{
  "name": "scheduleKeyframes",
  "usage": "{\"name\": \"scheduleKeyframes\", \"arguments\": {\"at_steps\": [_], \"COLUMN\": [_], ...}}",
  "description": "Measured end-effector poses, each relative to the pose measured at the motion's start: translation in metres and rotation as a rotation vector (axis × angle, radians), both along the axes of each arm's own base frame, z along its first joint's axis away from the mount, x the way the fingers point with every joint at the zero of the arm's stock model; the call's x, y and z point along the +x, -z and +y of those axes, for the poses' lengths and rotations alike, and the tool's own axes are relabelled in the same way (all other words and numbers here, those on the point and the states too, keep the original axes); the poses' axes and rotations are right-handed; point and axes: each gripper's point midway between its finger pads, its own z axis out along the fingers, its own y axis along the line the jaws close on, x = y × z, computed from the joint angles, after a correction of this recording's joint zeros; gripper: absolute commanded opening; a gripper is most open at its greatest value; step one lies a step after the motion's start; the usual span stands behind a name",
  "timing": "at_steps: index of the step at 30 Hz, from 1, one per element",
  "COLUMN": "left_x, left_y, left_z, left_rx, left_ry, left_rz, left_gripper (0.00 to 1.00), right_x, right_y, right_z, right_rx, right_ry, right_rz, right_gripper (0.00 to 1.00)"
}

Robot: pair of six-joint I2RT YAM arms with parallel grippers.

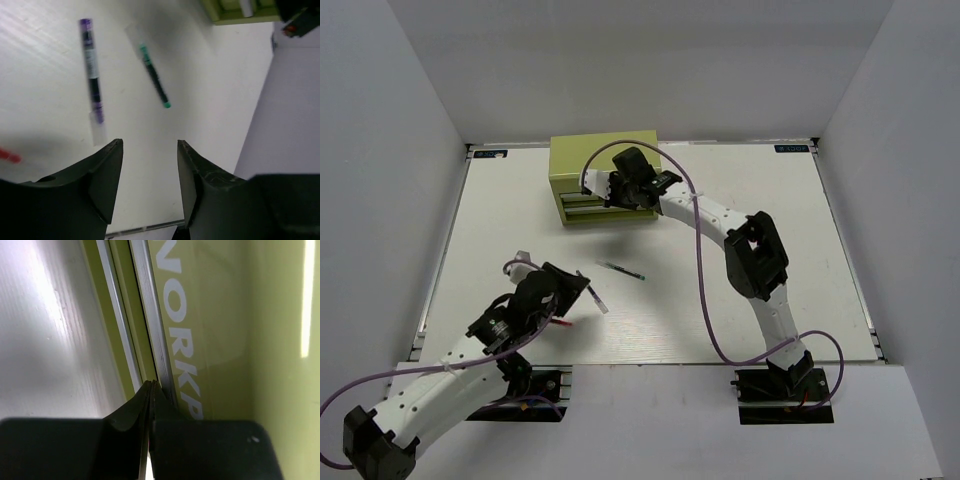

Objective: Sort the stationery into containers
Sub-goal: Close the drawer

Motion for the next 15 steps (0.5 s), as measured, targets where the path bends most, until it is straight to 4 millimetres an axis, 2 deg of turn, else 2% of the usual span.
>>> {"name": "scheduleKeyframes", "arguments": {"at_steps": [4,6,8,9,10,12,14,15], "left_x": [0.027,0.04,0.05,0.055,0.061,0.072,0.083,0.09], "left_y": [-0.013,-0.014,-0.008,-0.005,-0.001,0.006,0.012,0.016], "left_z": [-0.015,-0.021,-0.025,-0.028,-0.029,-0.033,-0.038,-0.04], "left_rx": [-0.019,-0.034,-0.038,-0.041,-0.041,-0.043,-0.048,-0.054], "left_ry": [0.011,0.006,-0.004,-0.007,-0.011,-0.02,-0.019,-0.023], "left_rz": [-0.132,-0.189,-0.222,-0.232,-0.238,-0.248,-0.252,-0.254], "left_gripper": [0.6,0.61,0.59,0.55,0.47,0.43,0.43,0.45], "right_x": [0.0,-0.008,-0.023,-0.034,-0.045,-0.062,-0.071,-0.071], "right_y": [0.007,0.004,-0.003,-0.008,-0.017,-0.045,-0.088,-0.115], "right_z": [-0.004,-0.005,-0.011,-0.016,-0.023,-0.034,-0.039,-0.041], "right_rx": [-0.004,0.017,0.042,0.055,0.074,0.125,0.202,0.25], "right_ry": [-0.006,-0.048,-0.094,-0.114,-0.127,-0.143,-0.154,-0.156], "right_rz": [0.029,0.065,0.099,0.117,0.13,0.124,0.071,0.02], "right_gripper": [0.0,0.01,0.11,0.33,0.45,0.67,0.73,0.75]}}
